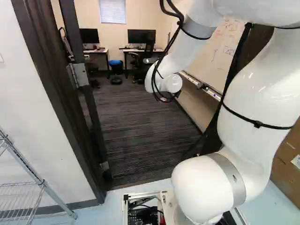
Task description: Open the door and move inside
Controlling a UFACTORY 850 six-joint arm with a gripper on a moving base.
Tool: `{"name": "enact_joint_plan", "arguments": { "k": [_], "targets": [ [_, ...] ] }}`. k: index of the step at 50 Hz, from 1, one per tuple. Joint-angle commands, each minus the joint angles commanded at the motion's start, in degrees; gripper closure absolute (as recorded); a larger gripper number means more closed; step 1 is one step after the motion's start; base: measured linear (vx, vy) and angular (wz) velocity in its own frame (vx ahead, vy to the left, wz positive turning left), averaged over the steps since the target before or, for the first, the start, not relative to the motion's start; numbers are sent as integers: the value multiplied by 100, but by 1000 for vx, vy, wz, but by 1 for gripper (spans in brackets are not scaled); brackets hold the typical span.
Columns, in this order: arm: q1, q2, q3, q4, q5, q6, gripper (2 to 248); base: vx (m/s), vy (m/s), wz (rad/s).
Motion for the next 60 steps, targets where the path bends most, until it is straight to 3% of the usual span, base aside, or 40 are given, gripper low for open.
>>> {"name": "enact_joint_plan", "arguments": {
  "k": [44,60],
  "targets": [
    [-365,1174,1878,235,651,0,3,0,0,0],
    [-462,1487,2380,298,826,0,3,0,0,0]
  ]
}}
